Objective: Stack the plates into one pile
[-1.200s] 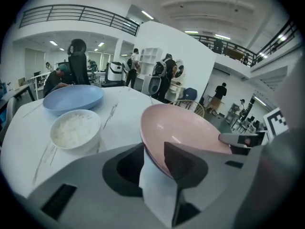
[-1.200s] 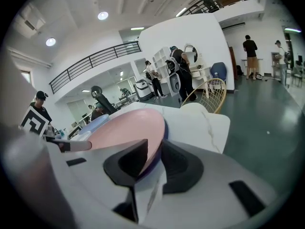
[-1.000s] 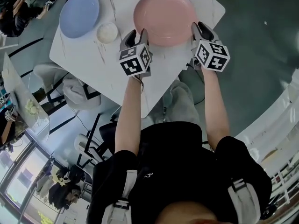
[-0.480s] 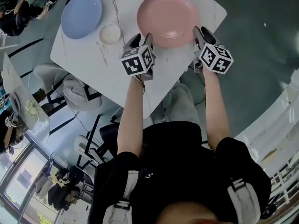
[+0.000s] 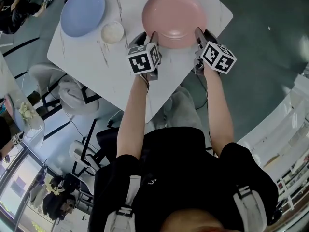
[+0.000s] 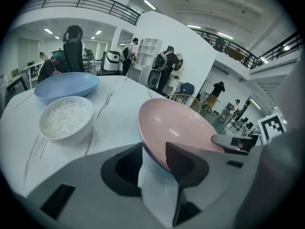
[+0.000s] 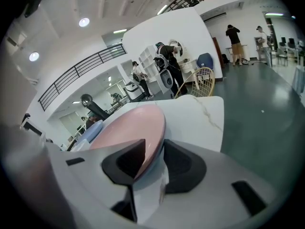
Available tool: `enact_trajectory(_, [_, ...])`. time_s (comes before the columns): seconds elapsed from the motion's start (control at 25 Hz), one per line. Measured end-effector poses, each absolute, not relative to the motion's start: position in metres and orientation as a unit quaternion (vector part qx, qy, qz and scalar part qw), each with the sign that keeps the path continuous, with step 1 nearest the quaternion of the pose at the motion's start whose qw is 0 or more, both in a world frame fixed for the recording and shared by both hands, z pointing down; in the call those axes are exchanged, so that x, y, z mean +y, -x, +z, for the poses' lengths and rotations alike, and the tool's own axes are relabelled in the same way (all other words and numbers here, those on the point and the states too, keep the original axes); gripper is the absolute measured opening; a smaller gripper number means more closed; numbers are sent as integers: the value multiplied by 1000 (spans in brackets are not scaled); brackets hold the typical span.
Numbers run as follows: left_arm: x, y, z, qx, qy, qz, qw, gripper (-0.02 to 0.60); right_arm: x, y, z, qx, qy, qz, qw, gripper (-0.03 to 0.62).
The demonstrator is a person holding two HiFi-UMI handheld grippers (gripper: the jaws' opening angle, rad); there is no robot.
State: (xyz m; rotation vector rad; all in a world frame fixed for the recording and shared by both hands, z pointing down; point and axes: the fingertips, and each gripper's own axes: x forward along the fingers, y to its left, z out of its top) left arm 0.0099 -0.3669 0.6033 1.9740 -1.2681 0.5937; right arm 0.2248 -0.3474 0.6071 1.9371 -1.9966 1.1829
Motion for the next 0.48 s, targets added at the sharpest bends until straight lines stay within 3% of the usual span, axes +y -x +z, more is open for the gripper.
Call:
enact_trajectory(0.28, [-357, -3, 601, -495, -753, 222, 372, 158, -345, -219, 600, -655, -635, 405, 50, 115])
enact_trajectory(0.48, [-362, 9, 574, -503, -769, 199, 340, 155, -348, -207, 584, -665, -634, 394, 33, 109])
